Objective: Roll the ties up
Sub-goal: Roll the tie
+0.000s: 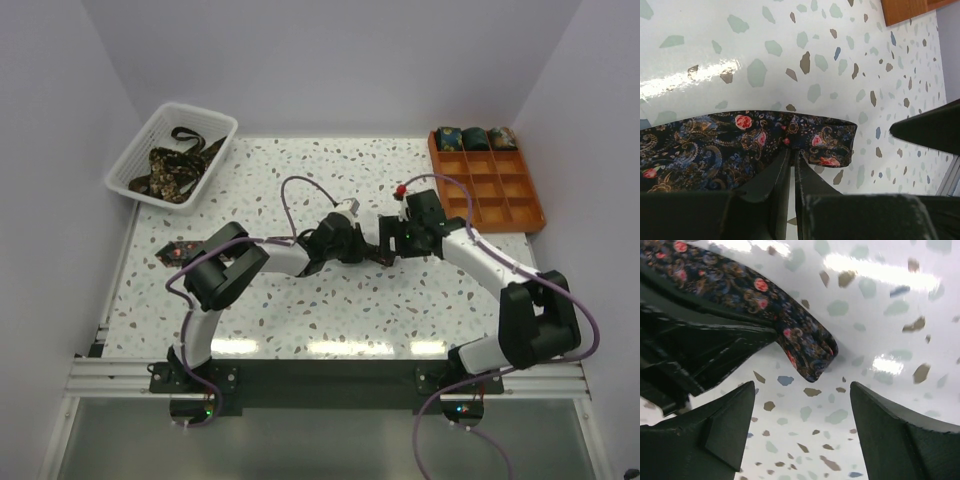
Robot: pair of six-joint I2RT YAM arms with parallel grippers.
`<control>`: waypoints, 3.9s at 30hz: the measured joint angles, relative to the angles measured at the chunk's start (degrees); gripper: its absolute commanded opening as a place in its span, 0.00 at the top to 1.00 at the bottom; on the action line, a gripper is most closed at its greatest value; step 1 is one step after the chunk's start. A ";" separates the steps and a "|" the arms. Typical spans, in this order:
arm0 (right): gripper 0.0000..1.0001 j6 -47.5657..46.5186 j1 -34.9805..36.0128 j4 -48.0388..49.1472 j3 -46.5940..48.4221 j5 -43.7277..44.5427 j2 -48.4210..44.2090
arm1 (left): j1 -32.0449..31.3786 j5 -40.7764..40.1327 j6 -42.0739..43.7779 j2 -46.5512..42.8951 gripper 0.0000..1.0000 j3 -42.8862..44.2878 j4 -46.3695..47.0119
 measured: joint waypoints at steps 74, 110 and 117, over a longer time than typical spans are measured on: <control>1.00 9.18 -12.76 4.28 -7.89 -7.08 0.79 | 21.29 -20.39 4.42 -33.05 0.60 -23.78 -19.89; 1.00 0.94 -5.88 -8.98 -1.33 1.73 0.24 | 40.46 -12.04 11.28 -35.08 0.55 -26.12 -28.11; 1.00 -0.17 -4.96 -10.80 0.28 5.95 1.64 | 34.47 -9.05 10.75 -42.29 0.50 -26.21 -29.14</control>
